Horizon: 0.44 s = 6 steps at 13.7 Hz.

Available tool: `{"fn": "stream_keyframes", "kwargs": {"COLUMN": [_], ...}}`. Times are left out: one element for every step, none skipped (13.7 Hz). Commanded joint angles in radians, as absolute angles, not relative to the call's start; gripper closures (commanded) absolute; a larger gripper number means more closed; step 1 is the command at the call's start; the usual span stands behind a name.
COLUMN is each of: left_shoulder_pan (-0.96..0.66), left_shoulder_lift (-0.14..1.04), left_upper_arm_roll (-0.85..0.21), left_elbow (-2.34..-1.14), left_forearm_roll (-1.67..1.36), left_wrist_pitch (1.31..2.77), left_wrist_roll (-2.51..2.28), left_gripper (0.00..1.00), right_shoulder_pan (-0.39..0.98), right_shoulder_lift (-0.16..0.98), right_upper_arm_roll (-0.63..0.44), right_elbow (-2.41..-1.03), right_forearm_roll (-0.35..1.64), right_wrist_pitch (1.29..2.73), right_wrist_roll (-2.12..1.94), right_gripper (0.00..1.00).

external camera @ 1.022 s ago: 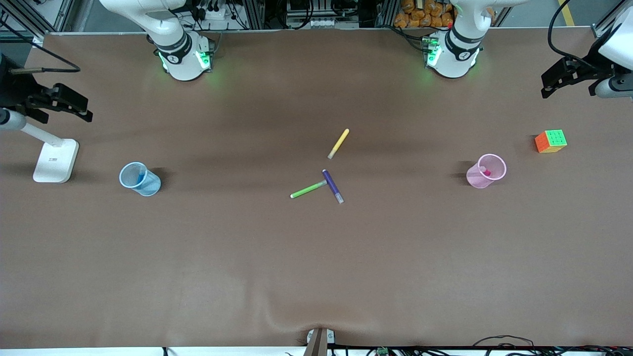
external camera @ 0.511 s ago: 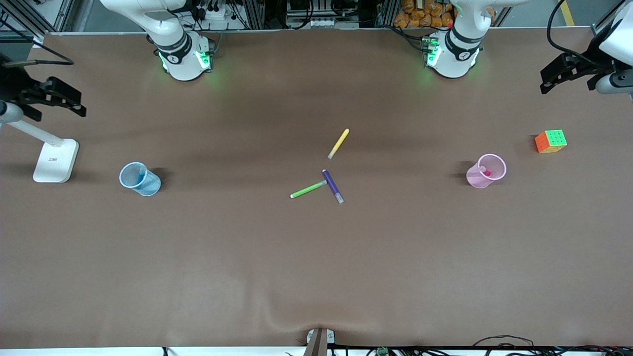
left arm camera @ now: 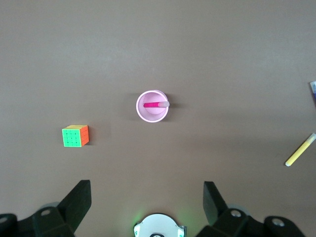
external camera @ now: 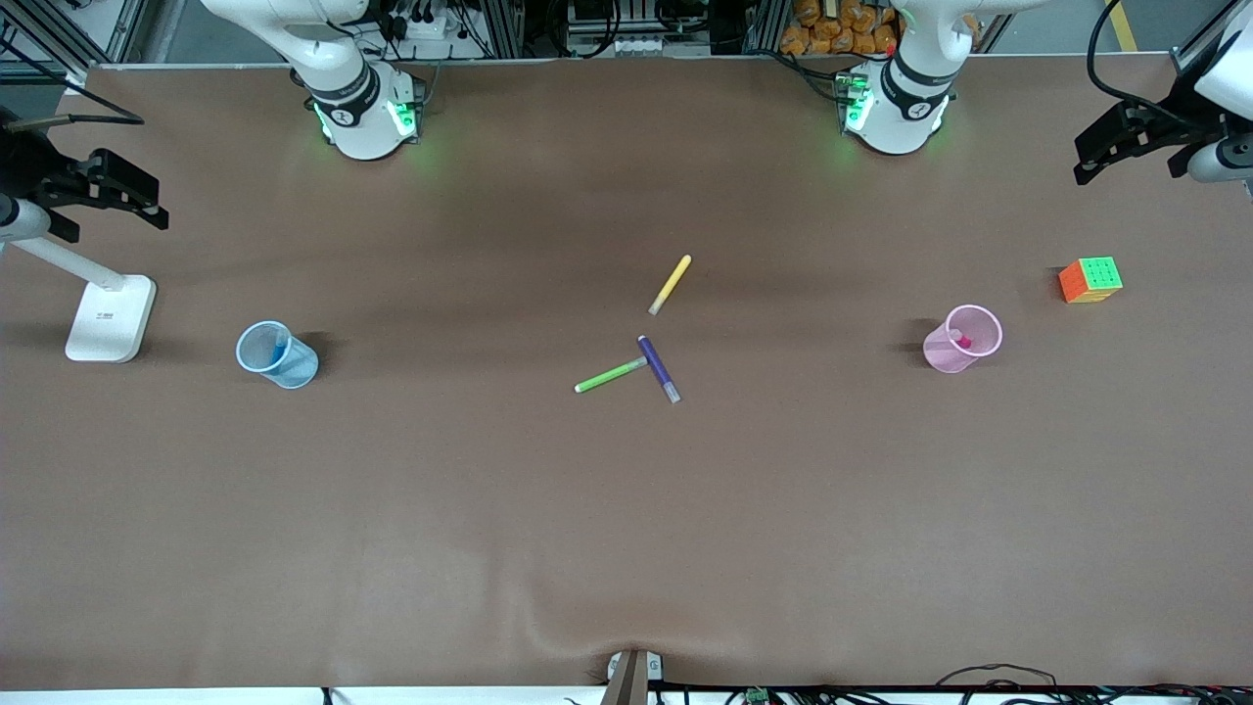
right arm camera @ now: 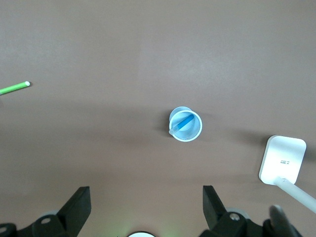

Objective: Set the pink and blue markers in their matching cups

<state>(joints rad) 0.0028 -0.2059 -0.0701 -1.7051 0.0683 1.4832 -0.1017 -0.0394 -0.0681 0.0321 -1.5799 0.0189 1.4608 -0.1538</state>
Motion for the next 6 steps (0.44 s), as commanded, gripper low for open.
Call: {"fn": "stream_keyframes", "kwargs": {"left_shoulder_pan": [0.009,0.006,0.006,0.003,0.002,0.002], "left_shoulder_lift": [-0.161,-0.141,-0.135,-0.133,-0.129,-0.129], "left_upper_arm_roll": [-0.066,-0.067,-0.066,-0.067,-0.067,-0.069], "left_elbow": [-1.638,-1.614,-1.605,-1.605,-1.605,-1.605], "left_forearm_roll": [0.051,0.055,0.055,0.055,0.058,0.06], "left_wrist_pitch": [1.463,1.463,1.463,1.463,1.463,1.463], "left_wrist_roll": [-0.098,-0.1,-0.1,-0.109,-0.11,-0.11], "left_gripper": [0.0,0.0,0.0,0.0,0.0,0.0], "right_shoulder_pan": [-0.051,-0.022,0.007,0.023,0.028,0.029], "right_shoulder_lift": [-0.075,-0.069,-0.068,-0.066,-0.066,-0.066], "right_upper_arm_roll": [0.051,0.037,0.002,-0.015,-0.027,-0.028], "right_elbow": [-1.559,-1.548,-1.546,-1.546,-1.546,-1.545], "right_forearm_roll": [0.002,-0.002,-0.003,-0.003,-0.003,-0.005], "right_wrist_pitch": [1.462,1.459,1.459,1.459,1.459,1.459], "right_wrist_roll": [-0.163,-0.161,-0.161,-0.164,-0.167,-0.167], "right_gripper": [0.0,0.0,0.0,0.0,0.0,0.0]}}
